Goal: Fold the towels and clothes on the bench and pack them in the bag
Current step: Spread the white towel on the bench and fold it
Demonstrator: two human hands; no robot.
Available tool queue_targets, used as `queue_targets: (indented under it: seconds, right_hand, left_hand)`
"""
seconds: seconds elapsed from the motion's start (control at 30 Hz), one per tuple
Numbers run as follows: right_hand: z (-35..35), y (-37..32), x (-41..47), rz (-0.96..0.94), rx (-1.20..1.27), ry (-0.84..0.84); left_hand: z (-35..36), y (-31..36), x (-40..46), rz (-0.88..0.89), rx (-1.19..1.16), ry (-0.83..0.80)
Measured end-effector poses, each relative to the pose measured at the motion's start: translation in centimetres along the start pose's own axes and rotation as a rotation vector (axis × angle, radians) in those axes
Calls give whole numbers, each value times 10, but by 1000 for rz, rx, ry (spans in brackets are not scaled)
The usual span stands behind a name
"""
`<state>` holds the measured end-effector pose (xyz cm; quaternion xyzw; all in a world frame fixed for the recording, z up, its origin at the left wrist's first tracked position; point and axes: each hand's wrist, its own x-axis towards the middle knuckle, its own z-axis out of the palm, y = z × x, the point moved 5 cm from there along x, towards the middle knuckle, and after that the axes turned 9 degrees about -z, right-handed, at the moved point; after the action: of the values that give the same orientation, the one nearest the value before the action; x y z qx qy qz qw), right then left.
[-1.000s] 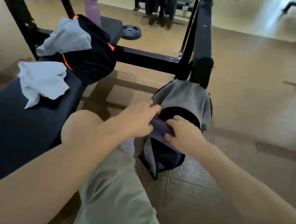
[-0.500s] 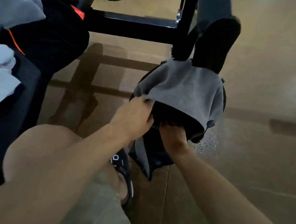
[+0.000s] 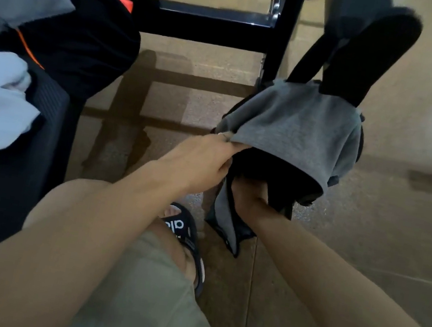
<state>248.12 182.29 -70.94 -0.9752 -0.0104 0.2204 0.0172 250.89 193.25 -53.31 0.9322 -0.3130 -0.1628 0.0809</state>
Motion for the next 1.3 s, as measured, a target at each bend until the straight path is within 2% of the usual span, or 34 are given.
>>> queue_targets:
  seconds: [0.1,0.2,0.3,0.4,0.5,0.6,0.77,0.9,1.03,1.13,1.23,1.3]
  right_hand:
    - [-19,-43,-25,-135,-74,-26]
    - [-48,-83,-52,-241,-103,-132]
    - [-107,-137,-69,-412,-23,7]
    - [-162,-196,-65,-583,96,216]
    - [-189,-247,-39,-608,313,307]
    - [-205,-306,-20,-667,469,261]
    - [-205,-378,8,-629,363,188]
    - [-199,-392,5,-625,350,242]
    - [-214,-407,-36,-842,504,241]
    - [-234,-412,-78,-964,714,187]
    - [-258,-419,-108,-961,853,161]
    - [-273,-422,-116,-920,918,122]
  left_hand:
    - [-12,-13,-19,0,-23,-49]
    - [-38,-41,-46,-53,-47,-13]
    - [-66,-89,-83,-187,-134,127]
    - [-89,-149,-132,-422,-220,315]
    - [-94,-204,-186,-661,-311,439]
    - [-79,-244,-235,-865,-335,413]
    - [-53,-281,-283,-1010,-502,424]
    - [-44,-288,-303,-1032,-604,450]
    - [-51,-281,-313,-976,-685,512]
    - [-65,-266,-315,-830,-774,570]
    - [-84,-247,-320,-716,-789,687]
    - [-96,-238,-329,-741,-846,796]
